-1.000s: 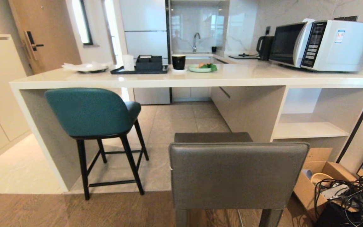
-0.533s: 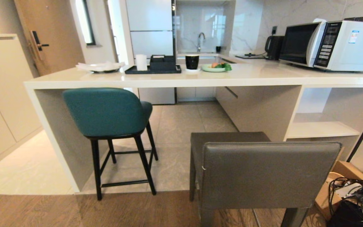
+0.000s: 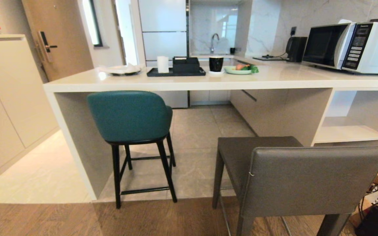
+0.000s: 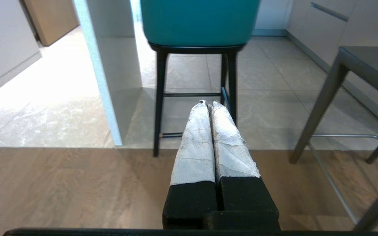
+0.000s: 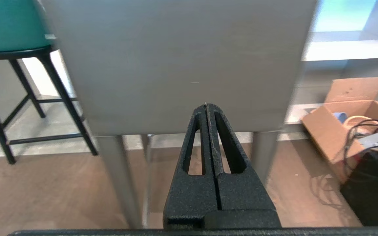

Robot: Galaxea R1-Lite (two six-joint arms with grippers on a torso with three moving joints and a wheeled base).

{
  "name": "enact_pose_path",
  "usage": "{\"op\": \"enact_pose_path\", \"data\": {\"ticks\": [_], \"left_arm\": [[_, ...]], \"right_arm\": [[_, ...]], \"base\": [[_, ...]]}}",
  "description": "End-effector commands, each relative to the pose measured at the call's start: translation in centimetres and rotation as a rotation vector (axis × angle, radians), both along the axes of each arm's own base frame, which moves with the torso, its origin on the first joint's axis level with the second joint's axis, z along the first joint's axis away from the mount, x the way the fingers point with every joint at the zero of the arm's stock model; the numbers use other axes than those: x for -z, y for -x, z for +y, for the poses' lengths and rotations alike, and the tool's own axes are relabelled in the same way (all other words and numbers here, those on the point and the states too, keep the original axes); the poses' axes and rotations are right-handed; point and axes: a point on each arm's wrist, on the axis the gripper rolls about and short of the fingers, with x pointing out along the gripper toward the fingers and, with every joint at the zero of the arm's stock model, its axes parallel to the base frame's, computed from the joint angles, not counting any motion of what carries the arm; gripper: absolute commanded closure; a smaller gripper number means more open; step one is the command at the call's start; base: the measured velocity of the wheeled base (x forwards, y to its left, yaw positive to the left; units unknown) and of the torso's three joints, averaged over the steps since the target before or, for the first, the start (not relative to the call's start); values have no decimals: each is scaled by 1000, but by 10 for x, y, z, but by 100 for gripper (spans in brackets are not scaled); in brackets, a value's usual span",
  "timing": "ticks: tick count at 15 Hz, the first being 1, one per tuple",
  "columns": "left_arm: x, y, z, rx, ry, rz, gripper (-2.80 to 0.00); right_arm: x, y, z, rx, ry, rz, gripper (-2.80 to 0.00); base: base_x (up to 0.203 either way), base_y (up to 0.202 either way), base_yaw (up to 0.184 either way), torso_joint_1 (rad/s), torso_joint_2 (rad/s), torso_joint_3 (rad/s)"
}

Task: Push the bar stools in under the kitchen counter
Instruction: Pull the blue chair out from under the dining table

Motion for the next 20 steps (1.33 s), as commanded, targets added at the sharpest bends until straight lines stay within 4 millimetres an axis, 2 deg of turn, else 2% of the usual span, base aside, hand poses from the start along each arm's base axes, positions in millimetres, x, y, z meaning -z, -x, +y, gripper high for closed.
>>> {"op": "enact_pose_path", "data": {"ticks": [1,20], "left_arm": [[0,0,0,0,0,1,0],[0,0,0,1,0,1,0]], "right_arm": [[0,0,0,0,-1,1,0],[0,0,0,1,-4,1,0]], "base": [[0,202,-1,7,-3,2],[0,197,-2,2,2,3]]}}
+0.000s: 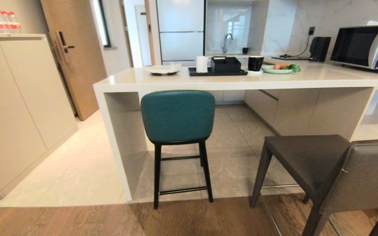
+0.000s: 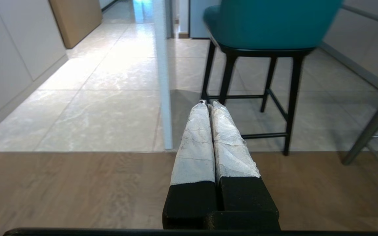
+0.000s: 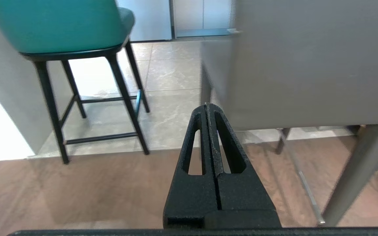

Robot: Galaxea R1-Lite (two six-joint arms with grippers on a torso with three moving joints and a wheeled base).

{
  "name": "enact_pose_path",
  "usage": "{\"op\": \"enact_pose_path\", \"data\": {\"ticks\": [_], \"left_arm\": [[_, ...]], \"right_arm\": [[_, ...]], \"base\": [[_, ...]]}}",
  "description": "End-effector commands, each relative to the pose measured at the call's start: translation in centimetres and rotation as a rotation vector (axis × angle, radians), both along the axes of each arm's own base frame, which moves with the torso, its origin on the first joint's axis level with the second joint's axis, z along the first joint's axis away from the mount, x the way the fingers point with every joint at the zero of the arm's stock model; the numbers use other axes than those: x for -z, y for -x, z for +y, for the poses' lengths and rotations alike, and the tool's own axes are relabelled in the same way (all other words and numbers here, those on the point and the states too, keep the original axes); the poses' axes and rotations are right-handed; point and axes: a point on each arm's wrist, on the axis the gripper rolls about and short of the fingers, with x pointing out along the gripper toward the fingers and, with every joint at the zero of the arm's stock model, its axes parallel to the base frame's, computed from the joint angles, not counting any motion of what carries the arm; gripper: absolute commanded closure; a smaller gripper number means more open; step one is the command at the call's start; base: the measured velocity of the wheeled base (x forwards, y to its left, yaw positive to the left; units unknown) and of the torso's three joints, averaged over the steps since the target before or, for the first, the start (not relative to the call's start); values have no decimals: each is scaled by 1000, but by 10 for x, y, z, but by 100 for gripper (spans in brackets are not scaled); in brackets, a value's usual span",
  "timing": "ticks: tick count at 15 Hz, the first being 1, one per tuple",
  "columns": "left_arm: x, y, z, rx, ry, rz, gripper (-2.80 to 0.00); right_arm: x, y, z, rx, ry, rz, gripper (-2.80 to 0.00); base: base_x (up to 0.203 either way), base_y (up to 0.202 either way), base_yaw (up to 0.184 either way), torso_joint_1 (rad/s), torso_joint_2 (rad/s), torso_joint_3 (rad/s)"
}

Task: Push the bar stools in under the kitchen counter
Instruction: Pull the blue chair out from under the dining table

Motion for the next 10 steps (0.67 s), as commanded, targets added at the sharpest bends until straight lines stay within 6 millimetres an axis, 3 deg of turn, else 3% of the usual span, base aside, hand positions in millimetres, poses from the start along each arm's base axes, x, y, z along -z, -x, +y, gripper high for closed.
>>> {"op": "enact_pose_path", "data": {"ticks": [1,4,10], "left_arm": [[0,0,0,-1,1,1,0],[0,0,0,-1,1,1,0],[0,0,0,-1,1,1,0]], "right_arm": [[0,0,0,-1,1,1,0],[0,0,0,-1,1,1,0],[0,0,0,0,-3,1,0]], "base": [[0,194,-4,3,-2,4],[0,151,-3,2,4,3],[0,0,0,0,0,0]]}}
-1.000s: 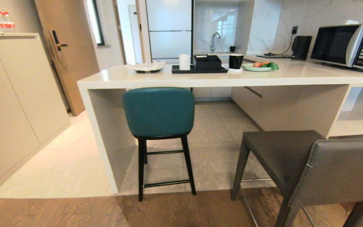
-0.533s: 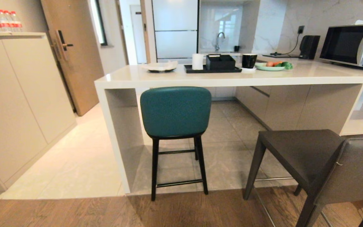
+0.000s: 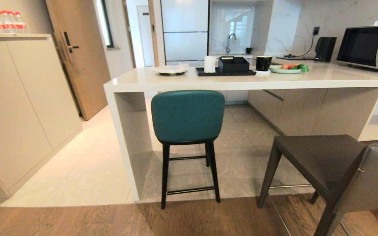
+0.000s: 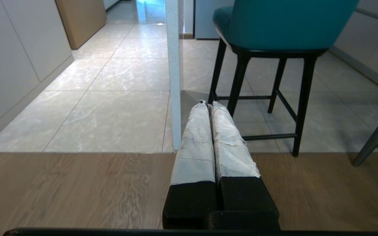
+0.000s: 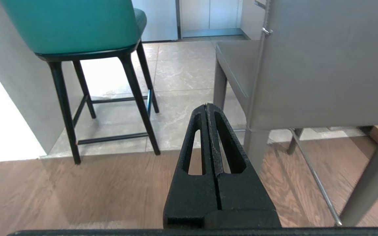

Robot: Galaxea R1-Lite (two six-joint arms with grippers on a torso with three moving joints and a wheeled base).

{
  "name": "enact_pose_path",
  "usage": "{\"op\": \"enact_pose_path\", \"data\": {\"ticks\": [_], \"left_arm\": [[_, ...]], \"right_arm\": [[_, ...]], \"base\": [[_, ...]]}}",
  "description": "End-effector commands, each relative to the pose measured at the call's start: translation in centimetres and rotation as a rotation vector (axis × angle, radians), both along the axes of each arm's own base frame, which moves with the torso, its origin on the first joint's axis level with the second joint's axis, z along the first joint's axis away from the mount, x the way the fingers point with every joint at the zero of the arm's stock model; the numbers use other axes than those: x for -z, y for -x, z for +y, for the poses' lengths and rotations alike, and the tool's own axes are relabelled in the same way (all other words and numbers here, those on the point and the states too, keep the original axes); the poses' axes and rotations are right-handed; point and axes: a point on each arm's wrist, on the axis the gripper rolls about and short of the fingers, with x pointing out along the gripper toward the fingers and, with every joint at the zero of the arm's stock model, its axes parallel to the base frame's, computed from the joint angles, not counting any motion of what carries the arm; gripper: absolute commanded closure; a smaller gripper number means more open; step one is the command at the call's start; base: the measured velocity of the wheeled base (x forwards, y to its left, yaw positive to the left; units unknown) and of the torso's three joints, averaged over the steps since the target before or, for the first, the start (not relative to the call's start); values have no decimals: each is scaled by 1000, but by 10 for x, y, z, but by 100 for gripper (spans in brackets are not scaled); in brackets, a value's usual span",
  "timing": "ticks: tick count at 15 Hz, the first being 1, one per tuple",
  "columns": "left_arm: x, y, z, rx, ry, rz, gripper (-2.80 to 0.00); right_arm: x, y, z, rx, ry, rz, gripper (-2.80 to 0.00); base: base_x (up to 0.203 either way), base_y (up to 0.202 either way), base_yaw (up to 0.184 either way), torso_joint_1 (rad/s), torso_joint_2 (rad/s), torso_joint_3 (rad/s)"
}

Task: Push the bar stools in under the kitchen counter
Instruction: Pull the blue chair out from under the dining table

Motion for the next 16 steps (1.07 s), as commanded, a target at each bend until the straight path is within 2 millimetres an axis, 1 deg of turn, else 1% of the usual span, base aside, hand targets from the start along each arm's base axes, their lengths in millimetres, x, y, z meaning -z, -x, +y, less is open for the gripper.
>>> {"op": "enact_pose_path", "data": {"ticks": [1,16], "left_arm": [[0,0,0,0,1,2,0],[0,0,0,0,1,2,0]], "right_arm": [[0,0,0,-1,0,1,0],[0,0,0,2,-3,0,0]], "base": [[75,0,0,-8,-5,7],[192,0,2,3,3,1]]}}
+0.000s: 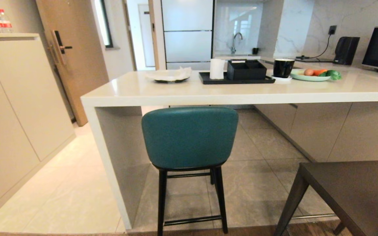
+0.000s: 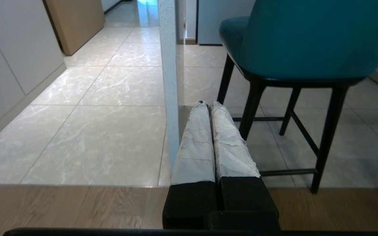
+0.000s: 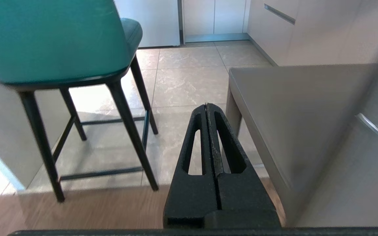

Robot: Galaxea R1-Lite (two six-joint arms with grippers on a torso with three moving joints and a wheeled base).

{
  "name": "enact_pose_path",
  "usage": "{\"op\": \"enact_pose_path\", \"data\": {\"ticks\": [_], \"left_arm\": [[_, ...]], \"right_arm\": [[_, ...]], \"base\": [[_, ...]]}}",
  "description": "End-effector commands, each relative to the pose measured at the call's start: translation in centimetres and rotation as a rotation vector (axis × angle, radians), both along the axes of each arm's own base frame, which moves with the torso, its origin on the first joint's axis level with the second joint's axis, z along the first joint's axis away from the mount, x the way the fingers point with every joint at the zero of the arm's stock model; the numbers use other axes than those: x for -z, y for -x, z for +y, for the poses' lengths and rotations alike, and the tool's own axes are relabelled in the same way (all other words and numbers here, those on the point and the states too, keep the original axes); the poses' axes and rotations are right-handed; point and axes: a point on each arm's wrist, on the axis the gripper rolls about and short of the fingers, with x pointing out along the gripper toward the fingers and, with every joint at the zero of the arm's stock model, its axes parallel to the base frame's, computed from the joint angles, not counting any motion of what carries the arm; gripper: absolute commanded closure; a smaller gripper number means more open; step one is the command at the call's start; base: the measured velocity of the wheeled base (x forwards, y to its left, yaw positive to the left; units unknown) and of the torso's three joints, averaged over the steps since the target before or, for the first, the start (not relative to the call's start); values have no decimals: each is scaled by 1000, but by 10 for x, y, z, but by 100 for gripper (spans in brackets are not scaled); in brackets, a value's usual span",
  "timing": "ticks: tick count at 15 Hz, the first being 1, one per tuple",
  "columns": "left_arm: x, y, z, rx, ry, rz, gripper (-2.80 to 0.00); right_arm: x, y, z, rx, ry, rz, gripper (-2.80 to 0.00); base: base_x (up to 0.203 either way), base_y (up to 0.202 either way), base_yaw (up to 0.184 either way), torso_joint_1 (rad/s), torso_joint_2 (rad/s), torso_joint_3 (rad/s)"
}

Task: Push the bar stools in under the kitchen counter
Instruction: Pull the blue chair out from under the dining table

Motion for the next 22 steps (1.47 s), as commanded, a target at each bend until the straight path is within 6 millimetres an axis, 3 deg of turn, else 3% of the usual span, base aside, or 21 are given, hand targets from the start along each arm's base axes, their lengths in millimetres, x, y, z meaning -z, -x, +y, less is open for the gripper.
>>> {"op": "enact_pose_path", "data": {"ticks": [1,13,22], "left_arm": [[0,0,0,0,1,2,0],[0,0,0,0,1,2,0],[0,0,0,-2,1,2,0]], "right_arm": [[0,0,0,0,0,1,0],[0,0,0,0,1,1,0],[0,0,0,0,1,1,0]], "base": [[193,0,1,2,7,4],[190,0,1,3,1,2],[7,0,0,1,1,1]]}}
